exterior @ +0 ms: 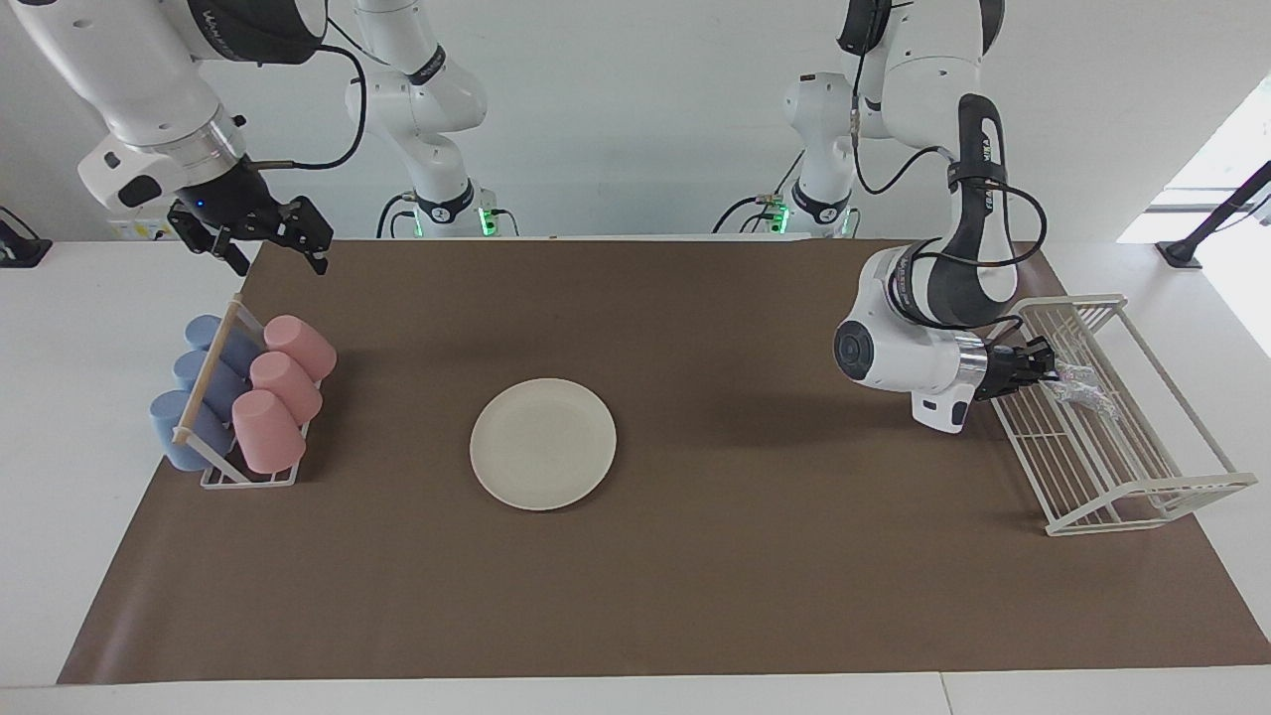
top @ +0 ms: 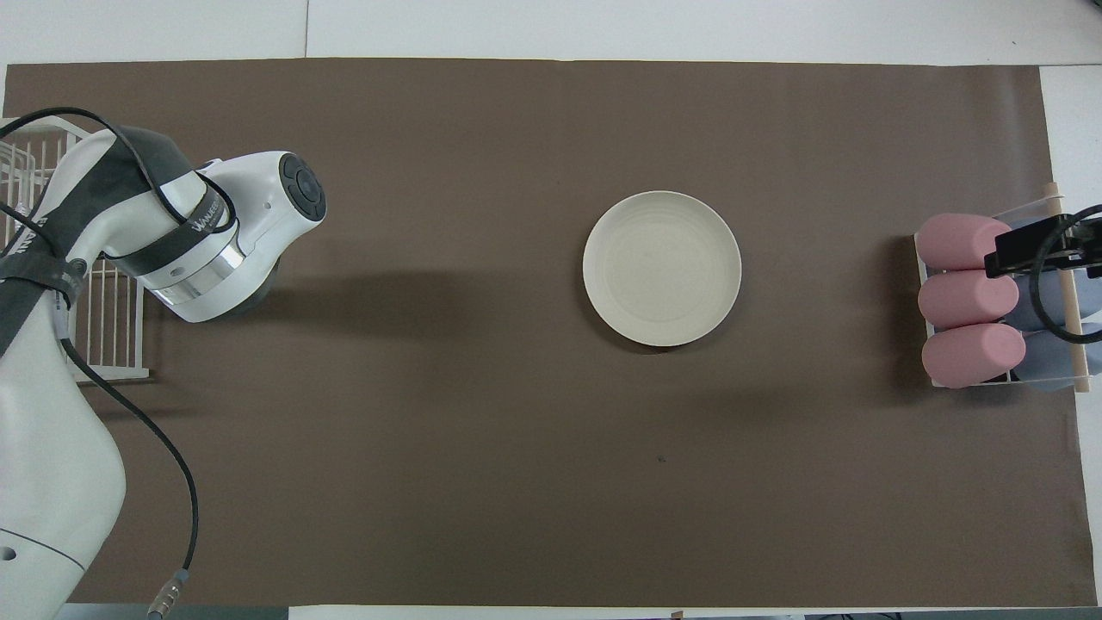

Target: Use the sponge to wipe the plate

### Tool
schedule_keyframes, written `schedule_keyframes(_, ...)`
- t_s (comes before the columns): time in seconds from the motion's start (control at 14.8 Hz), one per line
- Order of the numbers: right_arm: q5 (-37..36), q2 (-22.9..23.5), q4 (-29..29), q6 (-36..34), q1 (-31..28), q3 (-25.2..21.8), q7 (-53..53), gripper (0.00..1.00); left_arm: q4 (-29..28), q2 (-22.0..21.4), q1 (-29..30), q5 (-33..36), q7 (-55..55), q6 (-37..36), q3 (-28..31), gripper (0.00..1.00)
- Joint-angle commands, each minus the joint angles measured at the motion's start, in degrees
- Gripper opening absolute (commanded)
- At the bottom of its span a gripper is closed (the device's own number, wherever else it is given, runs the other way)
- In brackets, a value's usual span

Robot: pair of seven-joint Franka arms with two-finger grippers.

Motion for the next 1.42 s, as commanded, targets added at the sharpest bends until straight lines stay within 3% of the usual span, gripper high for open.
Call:
schedule_keyframes(0.0,-0.64,-0.51,-0.56,0.82,0.09,0.19,-0.94,1.0,-1.3,-0.67,1.16,-0.4,-1.02,1.95,-0.19,0.13)
schedule_keyframes(0.14,-0.73,-0.51,-0.57,0.91,0.17,0.19,-0.94,1.0,-1.3,-0.67,1.33,-0.31,-1.02,1.95,-0.19,0.18)
schedule_keyframes(0.2,-0.73,-0.51,-0.57,1.0,0.17,0.19,-0.94,1.0,-1.3,-0.67,1.51,-0.22,-1.02,2.39,-0.1,0.36)
schedule_keyframes(0.34,-0.73,-0.51,-0.57,0.91,0.17,0.19,-0.94,1.0,-1.3,-0.67,1.68,-0.22,-1.02,3.36,-0.1,1.0)
schedule_keyframes(0.88,-0.81,-0.42,-0.3,1.09,0.17,0.27,-0.94,1.0,-0.52,-0.67,2.04,-0.22,-0.58,3.53,-0.18,1.0)
schedule_keyframes(1.08,-0.81,-0.42,-0.21,1.0,0.17,0.27,-0.94,1.0,1.15,-2.5,2.12,-1.53,3.35,3.8,-0.45,1.0)
schedule_keyframes(1.36,-0.81,-0.42,-0.13,1.0,0.17,0.36,-0.94,1.0,7.56,-9.19,4.41,-16.37,17.85,4.42,-0.01,1.0)
